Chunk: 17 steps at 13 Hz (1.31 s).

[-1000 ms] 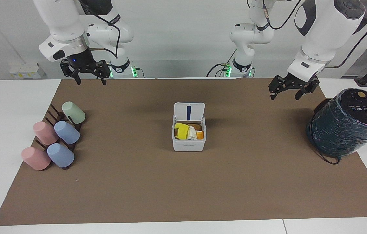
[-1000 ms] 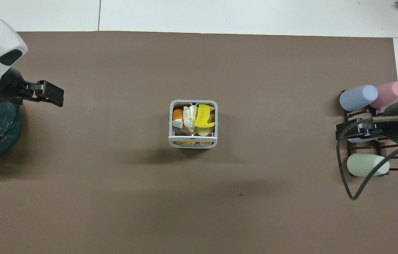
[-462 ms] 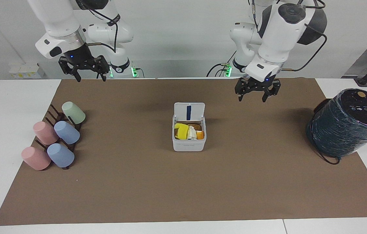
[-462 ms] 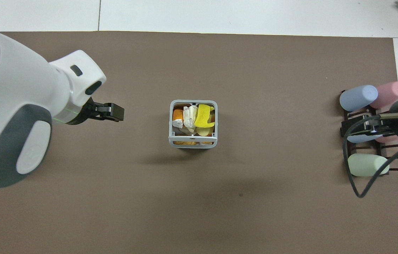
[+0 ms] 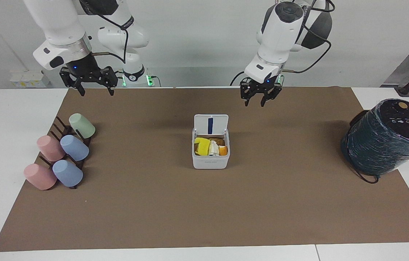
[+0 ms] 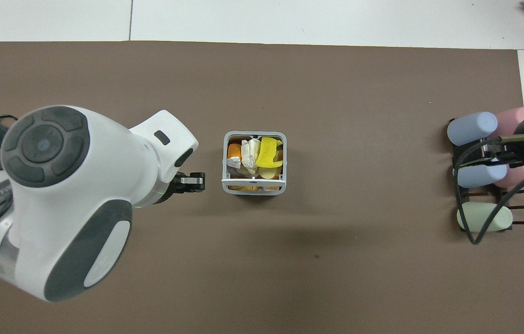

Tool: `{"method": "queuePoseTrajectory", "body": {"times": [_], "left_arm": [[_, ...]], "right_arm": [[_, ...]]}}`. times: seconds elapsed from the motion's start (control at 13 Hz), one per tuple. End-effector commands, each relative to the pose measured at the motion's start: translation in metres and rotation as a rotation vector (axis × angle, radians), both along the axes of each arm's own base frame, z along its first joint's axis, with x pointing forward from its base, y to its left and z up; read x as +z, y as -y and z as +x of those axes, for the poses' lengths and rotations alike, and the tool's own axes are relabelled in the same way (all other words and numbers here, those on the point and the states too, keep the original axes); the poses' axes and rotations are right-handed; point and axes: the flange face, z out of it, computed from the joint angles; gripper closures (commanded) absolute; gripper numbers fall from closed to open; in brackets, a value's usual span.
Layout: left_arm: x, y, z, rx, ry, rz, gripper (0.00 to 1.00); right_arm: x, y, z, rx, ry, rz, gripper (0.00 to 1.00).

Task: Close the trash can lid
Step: 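Reach the left gripper toward the open lid of the trash can, then push the white lid down over the trash can with the left gripper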

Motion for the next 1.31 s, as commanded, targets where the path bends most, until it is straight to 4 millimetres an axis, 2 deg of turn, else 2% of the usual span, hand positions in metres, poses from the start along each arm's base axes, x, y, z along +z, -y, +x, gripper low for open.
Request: {"method": "queuePoseTrajectory", "body": {"times": [0.0, 0.08, 0.31, 0.54, 0.92, 1.23], "left_arm": [[-0.007, 0.014, -0.021, 0.04, 0.031, -0.065, 0.87], [-0.014, 0.025, -0.026, 0.057, 0.054, -0.084, 0.91], [-0.029, 0.051, -0.031, 0.11, 0.116, -0.146, 0.93], [-0.059, 0.063, -0.013, 0.124, 0.151, -0.168, 0.93], [-0.085, 0.067, 0.016, 0.187, 0.203, -0.251, 0.93], [-0.099, 0.073, 0.037, 0.258, 0.26, -0.352, 0.93]], "right_arm": [[-0.004, 0.002, -0.004, 0.024, -0.021, -0.011, 0.0], [-0.005, 0.0, -0.004, 0.022, -0.021, 0.002, 0.0], [-0.006, -0.001, -0.004, 0.022, -0.022, 0.004, 0.0], [-0.006, 0.0, -0.004, 0.023, -0.021, 0.005, 0.0], [-0.006, 0.0, -0.004, 0.023, -0.021, 0.005, 0.0], [-0.006, 0.0, -0.004, 0.023, -0.021, 0.005, 0.0]]}}
